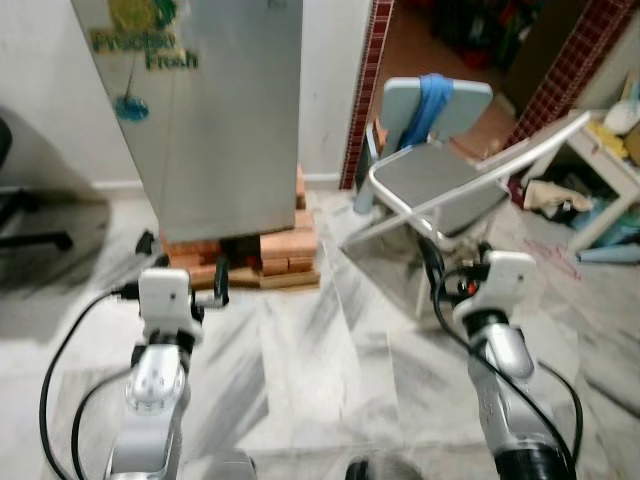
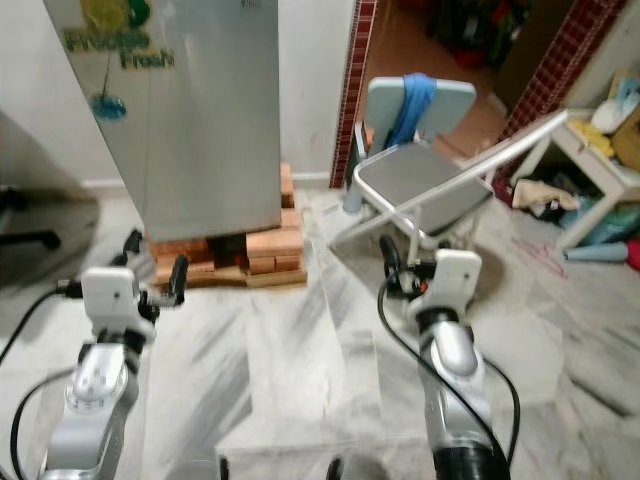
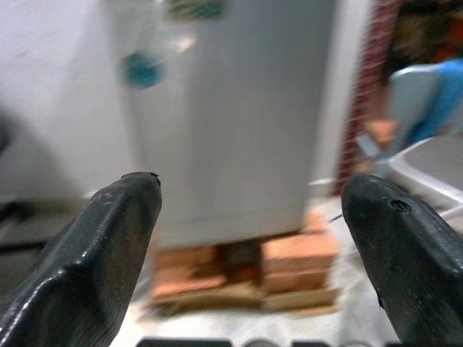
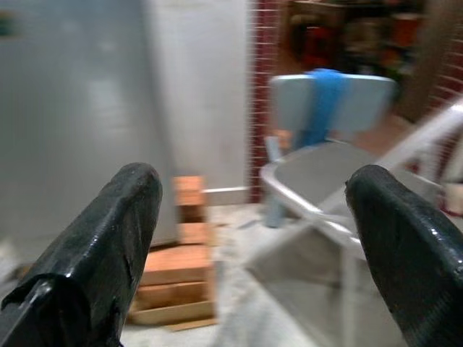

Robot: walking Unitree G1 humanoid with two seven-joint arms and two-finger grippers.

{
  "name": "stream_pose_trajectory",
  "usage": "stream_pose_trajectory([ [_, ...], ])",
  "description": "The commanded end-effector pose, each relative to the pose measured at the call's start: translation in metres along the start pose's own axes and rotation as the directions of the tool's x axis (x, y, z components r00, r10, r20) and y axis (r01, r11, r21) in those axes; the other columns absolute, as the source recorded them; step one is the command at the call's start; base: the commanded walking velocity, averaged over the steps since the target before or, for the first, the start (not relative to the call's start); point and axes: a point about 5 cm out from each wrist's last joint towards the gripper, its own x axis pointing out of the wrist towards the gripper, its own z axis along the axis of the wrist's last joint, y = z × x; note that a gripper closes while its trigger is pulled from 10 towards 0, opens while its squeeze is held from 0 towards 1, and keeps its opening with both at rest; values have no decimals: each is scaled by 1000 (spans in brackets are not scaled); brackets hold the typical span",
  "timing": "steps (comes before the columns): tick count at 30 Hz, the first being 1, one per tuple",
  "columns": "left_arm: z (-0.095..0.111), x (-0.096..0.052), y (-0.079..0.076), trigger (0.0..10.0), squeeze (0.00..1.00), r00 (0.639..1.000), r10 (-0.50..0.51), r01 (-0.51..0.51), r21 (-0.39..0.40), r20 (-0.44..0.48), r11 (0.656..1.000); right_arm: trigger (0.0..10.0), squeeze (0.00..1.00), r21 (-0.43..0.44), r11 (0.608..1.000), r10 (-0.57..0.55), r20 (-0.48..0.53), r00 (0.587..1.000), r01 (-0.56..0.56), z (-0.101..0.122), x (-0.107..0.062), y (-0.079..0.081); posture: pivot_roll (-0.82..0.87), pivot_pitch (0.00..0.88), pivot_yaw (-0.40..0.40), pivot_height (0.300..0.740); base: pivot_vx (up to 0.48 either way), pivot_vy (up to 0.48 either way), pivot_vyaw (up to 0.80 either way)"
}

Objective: Restocking fridge

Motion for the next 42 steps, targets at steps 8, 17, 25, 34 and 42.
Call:
stream_pose_trajectory([
  [8, 3, -3, 1, 10000, 0, 1000, 3, -3, -7, -6, 1000, 10000, 0, -109, 994, -11, 7, 1000, 12, 5, 2, -5, 87, 97, -52, 740, 0, 468, 0],
  [17, 6, 3, 5, 10000, 0, 1000, -27, 27, 32, -1, 999, 10000, 0, -64, 997, -31, 15, 999, 32, 3, -6, -1, 79, 90, -26, 740, 0, 472, 0],
  [25, 9, 2, -3, 10000, 0, 999, -52, 51, 9, 15, 999, 10000, 0, -50, 998, -30, 21, 999, 31, 5, -1, -1, 83, 86, -26, 740, 0, 465, -500],
  [34, 8, 2, -5, 10000, 0, 998, -58, 58, 13, 13, 998, 10000, 0, -37, 999, -23, 23, 999, 24, 6, 3, 2, 96, 78, -23, 740, 296, 377, -800],
  [42, 7, 3, 0, 10000, 0, 999, -34, 34, 31, 14, 999, 10000, 0, -31, 999, -26, 30, 999, 27, 6, 4, 4, 107, 83, -25, 740, 317, 360, -800],
])
